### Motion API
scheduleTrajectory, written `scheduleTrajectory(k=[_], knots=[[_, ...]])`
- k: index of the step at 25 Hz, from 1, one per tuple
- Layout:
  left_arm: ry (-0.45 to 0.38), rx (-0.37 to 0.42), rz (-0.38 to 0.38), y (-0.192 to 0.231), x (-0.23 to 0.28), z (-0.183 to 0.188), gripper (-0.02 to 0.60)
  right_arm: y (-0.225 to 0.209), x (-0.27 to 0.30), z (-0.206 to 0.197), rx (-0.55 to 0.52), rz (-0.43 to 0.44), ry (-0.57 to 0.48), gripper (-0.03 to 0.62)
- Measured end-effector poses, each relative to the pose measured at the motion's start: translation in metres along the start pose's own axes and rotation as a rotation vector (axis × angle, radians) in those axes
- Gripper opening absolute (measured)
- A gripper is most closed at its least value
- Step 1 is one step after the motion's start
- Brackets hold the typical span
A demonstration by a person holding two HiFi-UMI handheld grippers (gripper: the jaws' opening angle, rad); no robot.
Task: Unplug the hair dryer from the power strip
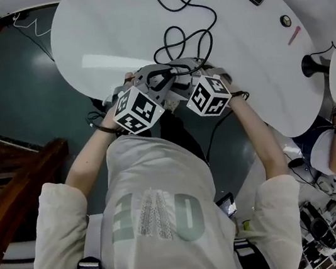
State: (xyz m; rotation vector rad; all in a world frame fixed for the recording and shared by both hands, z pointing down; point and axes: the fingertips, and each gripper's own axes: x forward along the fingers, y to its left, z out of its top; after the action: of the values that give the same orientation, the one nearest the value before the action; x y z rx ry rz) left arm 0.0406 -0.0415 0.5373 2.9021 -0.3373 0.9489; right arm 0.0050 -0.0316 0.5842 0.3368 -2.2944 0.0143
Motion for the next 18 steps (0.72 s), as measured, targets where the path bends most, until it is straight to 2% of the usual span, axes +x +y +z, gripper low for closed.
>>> scheduleTrajectory(k=[2, 6, 7, 10, 12, 14, 18], knots=[[-0.018, -0.022, -0.014, -0.0004, -0.0009, 0.0004, 0.052, 0.0009, 0.0, -0.0005, 0.003, 0.001, 0.006, 0.262], [-0.016, -0.016, -0.065, 0.0015, -0.0006, 0.0018, 0.049, -0.0002, 0.001, -0.0003, 0.0, 0.003, 0.016, 0.262], [-0.022, -0.036, -0.078, 0.0024, -0.0008, 0.0023, 0.049, -0.0003, 0.001, -0.0001, 0.001, 0.002, 0.018, 0.262], [-0.052, -0.159, -0.1, 0.0067, -0.002, 0.0032, 0.049, 0.0007, 0.0011, 0.0, 0.009, -0.002, 0.019, 0.262], [-0.061, -0.18, -0.096, 0.0084, -0.0013, 0.0047, 0.048, 0.0001, 0.0006, -0.0012, 0.018, -0.005, 0.023, 0.262], [-0.063, -0.147, -0.079, 0.0085, -0.0004, 0.006, 0.048, -0.0006, 0.0001, -0.0028, 0.024, -0.004, 0.03, 0.262], [-0.058, -0.026, -0.071, 0.0054, -0.0011, 0.0101, 0.046, -0.0014, 0.0002, -0.0039, 0.033, -0.004, 0.039, 0.262]])
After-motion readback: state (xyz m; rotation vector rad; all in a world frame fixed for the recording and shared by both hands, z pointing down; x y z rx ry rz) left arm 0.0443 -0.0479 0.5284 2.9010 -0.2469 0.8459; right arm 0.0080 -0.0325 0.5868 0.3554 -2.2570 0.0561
